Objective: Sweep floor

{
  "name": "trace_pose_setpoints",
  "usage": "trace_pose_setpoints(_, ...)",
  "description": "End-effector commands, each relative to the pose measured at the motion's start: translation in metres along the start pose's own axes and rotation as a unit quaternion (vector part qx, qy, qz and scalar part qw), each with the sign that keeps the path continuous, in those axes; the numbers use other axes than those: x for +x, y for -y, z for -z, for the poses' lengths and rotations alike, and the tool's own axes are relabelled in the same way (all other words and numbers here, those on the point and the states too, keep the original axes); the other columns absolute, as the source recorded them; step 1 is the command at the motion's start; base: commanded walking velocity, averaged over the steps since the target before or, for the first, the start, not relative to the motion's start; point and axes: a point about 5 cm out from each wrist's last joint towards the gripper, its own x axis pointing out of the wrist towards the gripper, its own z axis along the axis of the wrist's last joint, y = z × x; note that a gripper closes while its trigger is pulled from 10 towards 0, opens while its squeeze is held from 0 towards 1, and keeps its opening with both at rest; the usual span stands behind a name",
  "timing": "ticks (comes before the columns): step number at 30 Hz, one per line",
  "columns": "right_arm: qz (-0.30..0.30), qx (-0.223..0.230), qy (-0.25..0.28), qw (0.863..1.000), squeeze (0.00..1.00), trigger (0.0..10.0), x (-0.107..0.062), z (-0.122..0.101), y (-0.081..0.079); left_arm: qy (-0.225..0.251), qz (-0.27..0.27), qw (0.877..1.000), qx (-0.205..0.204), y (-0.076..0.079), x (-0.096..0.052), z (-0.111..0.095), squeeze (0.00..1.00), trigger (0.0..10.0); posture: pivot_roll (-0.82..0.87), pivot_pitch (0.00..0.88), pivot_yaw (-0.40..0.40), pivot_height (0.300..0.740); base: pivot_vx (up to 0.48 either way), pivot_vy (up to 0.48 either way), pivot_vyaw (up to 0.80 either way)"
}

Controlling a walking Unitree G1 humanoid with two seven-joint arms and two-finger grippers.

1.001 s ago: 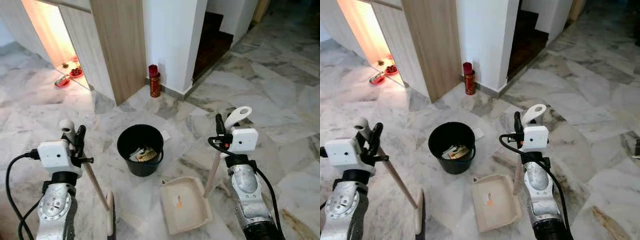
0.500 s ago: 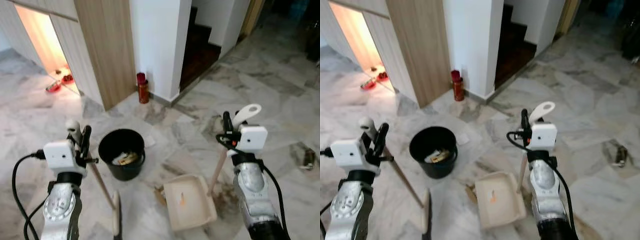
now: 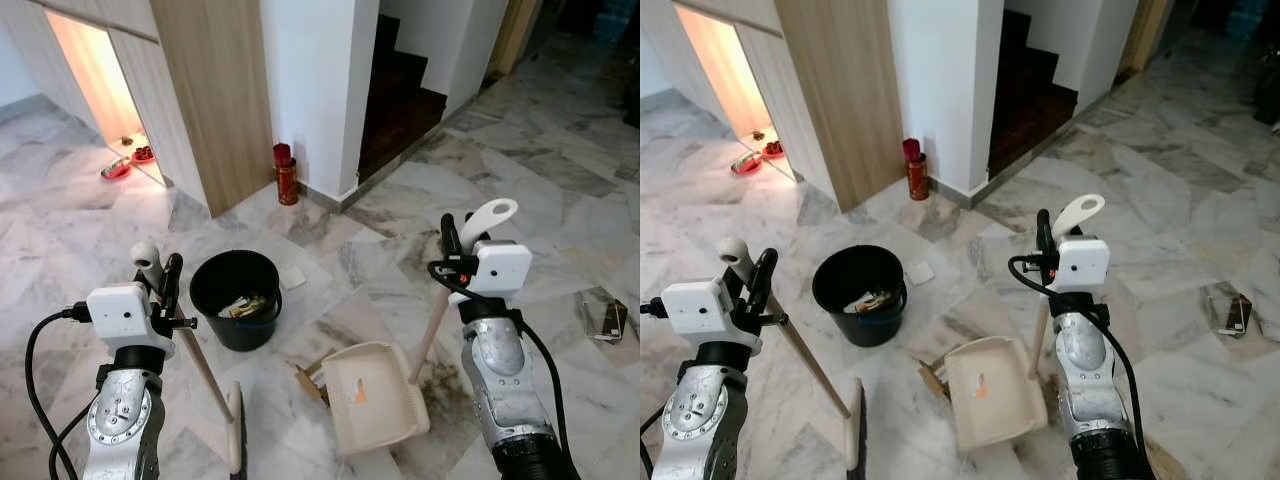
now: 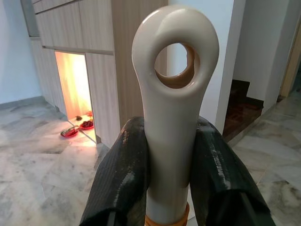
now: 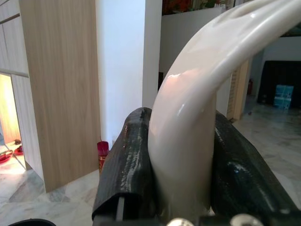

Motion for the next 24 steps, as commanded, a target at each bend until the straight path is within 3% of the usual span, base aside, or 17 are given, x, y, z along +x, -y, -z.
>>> trace_pose_setpoints(1, -0.007, 0.004, 0.031, 1.0, 0.0, 10.0, 0.008, -0.014, -0.005, 0.019, -0.001, 1.0, 0.003, -0.002, 0.002, -0.007, 0.0, 10.0, 0.12, 0.084, -0.007, 0.74, 0.0, 0.0, 0.0)
trace_pose_setpoints(13, -0.035, 0.004, 0.035, 0.999, 0.0, 10.0, 0.005, -0.018, -0.018, 0.012, 0.004, 1.0, 0.004, 0.004, 0.003, -0.004, 0.0, 10.0, 0.11, 0.086, -0.008, 0.74, 0.0, 0.0, -0.11)
trace_pose_setpoints(17, -0.039, 0.023, 0.036, 0.998, 0.0, 10.0, 0.006, -0.021, -0.023, 0.013, 0.003, 1.0, 0.003, 0.003, 0.003, -0.004, 0.0, 10.0, 0.11, 0.086, -0.007, 0.74, 0.0, 0.0, 0.0)
trace_pose_setpoints(24, -0.041, 0.023, 0.033, 0.998, 0.0, 10.0, 0.006, -0.021, -0.023, 0.012, 0.002, 1.0, -0.002, 0.003, 0.003, -0.004, 0.0, 10.0, 0.11, 0.088, -0.012, 0.74, 0.0, 0.0, 0.0)
